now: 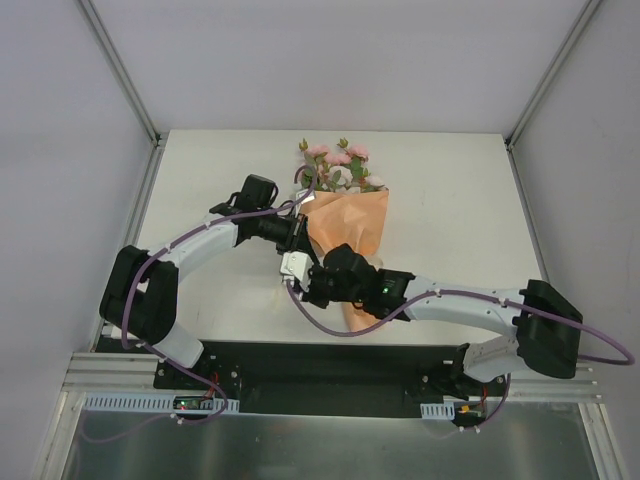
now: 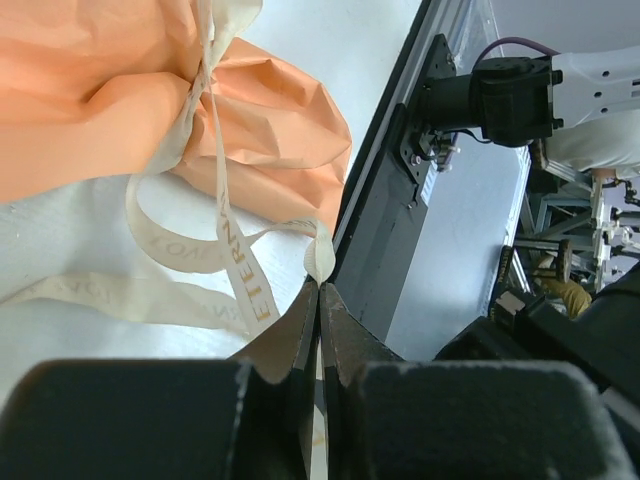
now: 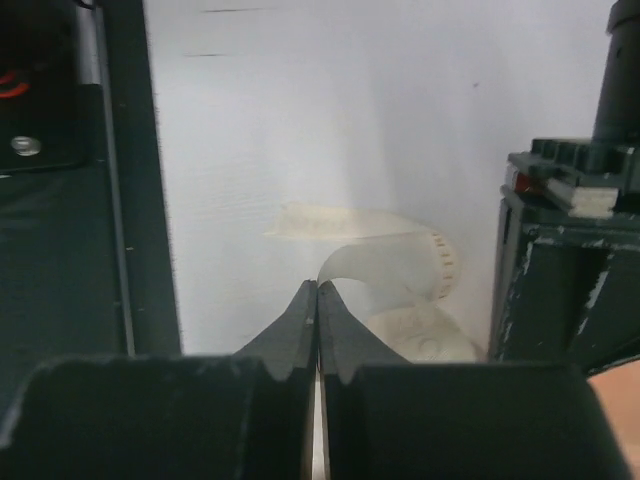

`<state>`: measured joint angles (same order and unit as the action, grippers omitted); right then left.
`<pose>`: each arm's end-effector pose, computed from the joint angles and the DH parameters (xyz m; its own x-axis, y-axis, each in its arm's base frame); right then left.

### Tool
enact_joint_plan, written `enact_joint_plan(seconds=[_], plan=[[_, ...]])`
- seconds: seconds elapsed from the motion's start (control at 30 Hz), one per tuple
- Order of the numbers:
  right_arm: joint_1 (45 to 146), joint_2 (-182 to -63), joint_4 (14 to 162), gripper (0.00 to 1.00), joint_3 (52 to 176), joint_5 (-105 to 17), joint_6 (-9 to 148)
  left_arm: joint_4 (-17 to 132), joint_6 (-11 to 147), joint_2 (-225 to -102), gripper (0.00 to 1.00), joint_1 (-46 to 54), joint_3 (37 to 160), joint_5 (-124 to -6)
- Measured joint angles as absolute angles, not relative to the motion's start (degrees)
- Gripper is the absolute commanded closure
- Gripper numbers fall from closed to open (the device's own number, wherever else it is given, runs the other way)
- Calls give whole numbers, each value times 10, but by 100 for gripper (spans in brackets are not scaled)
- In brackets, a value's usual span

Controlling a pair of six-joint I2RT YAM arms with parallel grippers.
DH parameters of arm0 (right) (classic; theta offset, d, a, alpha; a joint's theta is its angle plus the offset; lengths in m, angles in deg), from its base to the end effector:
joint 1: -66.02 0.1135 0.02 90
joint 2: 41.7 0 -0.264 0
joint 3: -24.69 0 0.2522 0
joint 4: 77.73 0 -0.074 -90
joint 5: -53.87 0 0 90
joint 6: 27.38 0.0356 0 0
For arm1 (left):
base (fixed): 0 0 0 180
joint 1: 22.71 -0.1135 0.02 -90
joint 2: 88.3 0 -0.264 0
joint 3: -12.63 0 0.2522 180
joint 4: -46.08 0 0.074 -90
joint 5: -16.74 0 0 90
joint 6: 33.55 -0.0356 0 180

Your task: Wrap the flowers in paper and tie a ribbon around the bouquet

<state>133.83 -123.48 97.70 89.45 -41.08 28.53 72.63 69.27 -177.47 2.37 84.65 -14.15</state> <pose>0.1200 0.3023 0.2607 0.4189 -0.4514 -0.7879 -0.8669 0.0591 -0.4949 0.2804 -0.1650 0.2394 -0.7831 0.2407 -0.5734 0.6213 0.2619 -0.7385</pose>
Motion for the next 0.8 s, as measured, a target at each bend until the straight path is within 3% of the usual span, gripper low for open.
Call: enact_joint_plan(seconds=[0.23,0.43,0.8], plan=[[1283,-1175,866,100,872,-518,432,715,709,-1775,100,32,846,-164],[1242,-1060,700,100,857,-513,496,670,748,-1779,100,47,848,-189],[1141,-918,435,100,860,-236,628,510,873,-1818,100,59,852,-236]])
